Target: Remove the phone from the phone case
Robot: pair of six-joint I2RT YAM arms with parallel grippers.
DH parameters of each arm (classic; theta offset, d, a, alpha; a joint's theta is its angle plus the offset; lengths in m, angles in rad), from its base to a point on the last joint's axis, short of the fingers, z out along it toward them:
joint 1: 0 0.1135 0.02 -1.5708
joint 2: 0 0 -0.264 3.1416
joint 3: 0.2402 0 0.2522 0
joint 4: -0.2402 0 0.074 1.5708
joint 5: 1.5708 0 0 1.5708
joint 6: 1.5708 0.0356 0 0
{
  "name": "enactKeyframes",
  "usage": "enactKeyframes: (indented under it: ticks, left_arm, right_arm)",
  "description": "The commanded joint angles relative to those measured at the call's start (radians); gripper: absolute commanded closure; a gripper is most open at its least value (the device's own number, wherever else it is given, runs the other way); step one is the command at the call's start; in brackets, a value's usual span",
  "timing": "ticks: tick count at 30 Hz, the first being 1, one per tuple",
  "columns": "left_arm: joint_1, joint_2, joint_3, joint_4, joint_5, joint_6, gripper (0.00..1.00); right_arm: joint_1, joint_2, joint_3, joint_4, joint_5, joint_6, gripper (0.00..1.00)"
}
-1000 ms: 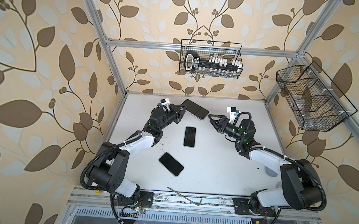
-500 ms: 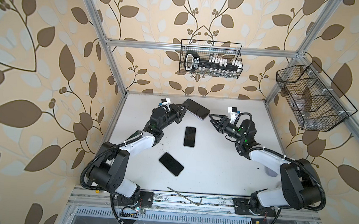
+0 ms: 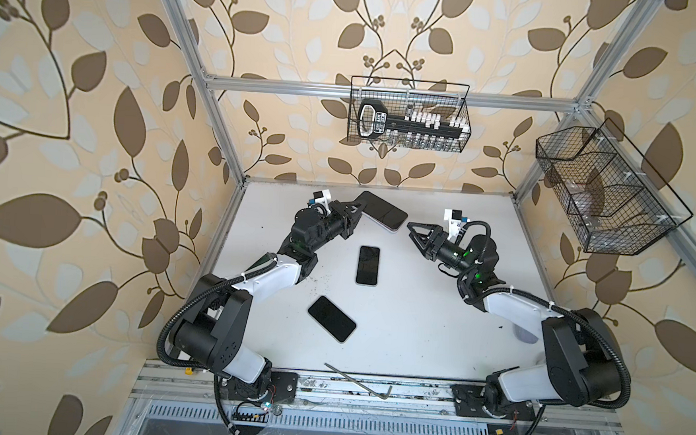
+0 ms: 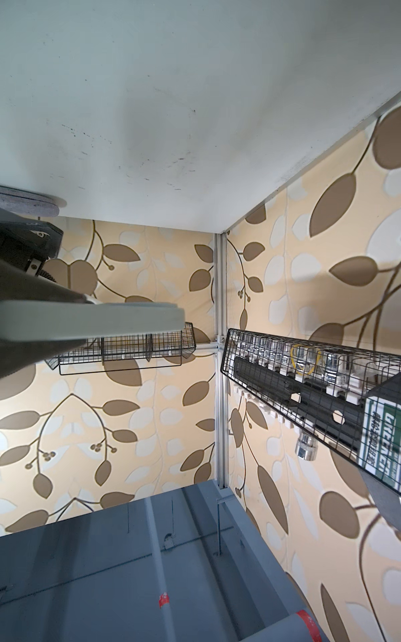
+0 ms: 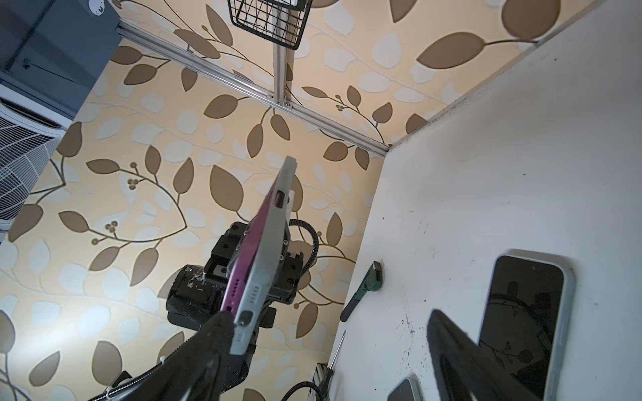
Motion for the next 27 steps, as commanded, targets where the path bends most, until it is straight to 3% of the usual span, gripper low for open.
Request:
enactKeyframes:
  ticks: [1,27]
  left_arm:
    - [-0.017,-0.013,0.061,0.137,0.010,-0.022,1.00]
    - [-0.034,0.004,0.071,0.151,0.011,-0.028,1.00]
  right_arm:
    - [-0.004,0.011,-0.002,0.077,-0.013,0.037,0.13]
    - [-0.012,0.042,0.000,0.121,-0.018,0.057,0.13]
